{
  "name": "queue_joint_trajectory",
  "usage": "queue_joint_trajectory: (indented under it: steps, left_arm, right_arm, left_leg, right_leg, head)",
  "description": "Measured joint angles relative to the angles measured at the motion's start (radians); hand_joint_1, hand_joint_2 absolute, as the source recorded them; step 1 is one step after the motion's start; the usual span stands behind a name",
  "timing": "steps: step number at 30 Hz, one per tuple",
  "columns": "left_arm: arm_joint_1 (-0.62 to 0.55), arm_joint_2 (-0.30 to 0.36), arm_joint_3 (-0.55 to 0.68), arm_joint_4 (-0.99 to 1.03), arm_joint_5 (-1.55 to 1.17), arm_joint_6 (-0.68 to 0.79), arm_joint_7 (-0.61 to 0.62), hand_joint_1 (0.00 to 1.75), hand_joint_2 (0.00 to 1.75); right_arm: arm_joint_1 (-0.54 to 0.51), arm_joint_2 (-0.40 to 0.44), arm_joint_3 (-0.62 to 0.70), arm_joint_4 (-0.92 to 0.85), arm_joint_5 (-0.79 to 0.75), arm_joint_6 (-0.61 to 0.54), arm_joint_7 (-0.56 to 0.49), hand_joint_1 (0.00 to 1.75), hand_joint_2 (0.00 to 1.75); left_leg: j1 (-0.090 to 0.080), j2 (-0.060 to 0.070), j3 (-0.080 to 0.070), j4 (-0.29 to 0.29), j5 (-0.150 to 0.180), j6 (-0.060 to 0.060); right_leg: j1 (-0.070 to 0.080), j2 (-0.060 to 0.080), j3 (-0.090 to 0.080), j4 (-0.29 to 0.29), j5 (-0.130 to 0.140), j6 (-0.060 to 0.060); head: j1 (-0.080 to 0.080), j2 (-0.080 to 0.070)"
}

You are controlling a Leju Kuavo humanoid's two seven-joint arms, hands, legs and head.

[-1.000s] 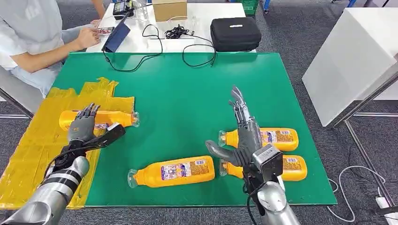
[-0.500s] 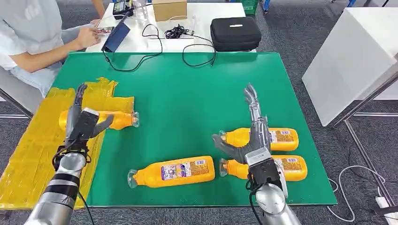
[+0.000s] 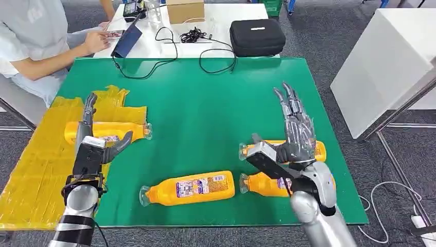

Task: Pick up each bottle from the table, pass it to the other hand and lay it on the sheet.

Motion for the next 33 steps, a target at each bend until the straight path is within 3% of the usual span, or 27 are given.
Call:
queue_joint_trajectory:
  steps: [19, 22, 33]
  left_arm:
    - [0.022, -0.02, -0.007, -0.035, 0.013, -0.01, -0.003, 0.0, 1.75]
    - [0.029, -0.024, -0.007, -0.044, 0.062, -0.05, -0.021, 0.0, 1.75]
    - [0.044, -0.039, -0.038, -0.108, 0.215, -0.124, -0.066, 0.0, 1.75]
  right_arm:
    - [-0.037, -0.059, -0.015, 0.05, 0.009, 0.018, 0.012, 0.0, 1.75]
    - [-0.064, -0.077, -0.014, 0.068, 0.044, 0.082, 0.043, 0.0, 1.75]
    - [-0.238, -0.172, 0.023, 0.337, -0.022, 0.3, -0.037, 0.0, 1.75]
  left_leg:
    - [0.0, 0.0, -0.001, 0.0, 0.0, 0.0]
    - [0.0, 0.0, -0.001, 0.0, 0.0, 0.0]
    - [0.0, -0.001, -0.001, 0.0, 0.0, 0.0]
  right_leg:
    - [0.0, -0.001, 0.0, 0.0, 0.0, 0.0]
    - [0.0, -0.001, 0.0, 0.0, 0.0, 0.0]
    - [0.0, -0.001, 0.0, 0.0, 0.0, 0.0]
  head:
    - [0.0, 0.0]
    - [-0.001, 0.0]
    - [-0.001, 0.0]
